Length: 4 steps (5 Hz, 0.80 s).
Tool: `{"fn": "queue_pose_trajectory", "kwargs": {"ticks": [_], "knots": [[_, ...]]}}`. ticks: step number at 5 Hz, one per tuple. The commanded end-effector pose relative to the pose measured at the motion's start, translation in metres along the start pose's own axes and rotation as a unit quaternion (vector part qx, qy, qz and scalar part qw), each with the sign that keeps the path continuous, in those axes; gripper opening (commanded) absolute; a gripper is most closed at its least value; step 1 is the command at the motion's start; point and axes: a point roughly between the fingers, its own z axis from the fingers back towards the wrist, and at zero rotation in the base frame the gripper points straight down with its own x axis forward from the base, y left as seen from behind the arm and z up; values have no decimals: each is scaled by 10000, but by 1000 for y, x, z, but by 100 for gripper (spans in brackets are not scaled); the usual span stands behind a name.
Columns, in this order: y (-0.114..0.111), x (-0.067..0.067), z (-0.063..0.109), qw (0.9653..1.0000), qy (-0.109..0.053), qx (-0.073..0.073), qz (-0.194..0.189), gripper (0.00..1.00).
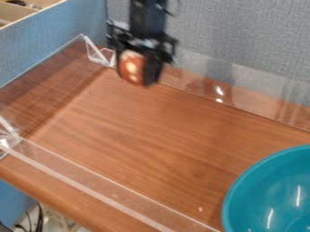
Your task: Put the mushroom in the blue bowl
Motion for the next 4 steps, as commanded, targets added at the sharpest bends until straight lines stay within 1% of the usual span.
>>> {"fn": "queue_pose_trajectory", "kwargs": {"ticks": [1, 2, 3, 4], "knots": [[-46, 5, 8, 9989, -173, 28, -428, 0], [-4, 0, 18, 9995, -289, 84, -67, 0], [33, -6, 35, 9986, -458, 141, 223, 0], [-13, -2, 25, 9990, -361, 84, -236, 0]]}}
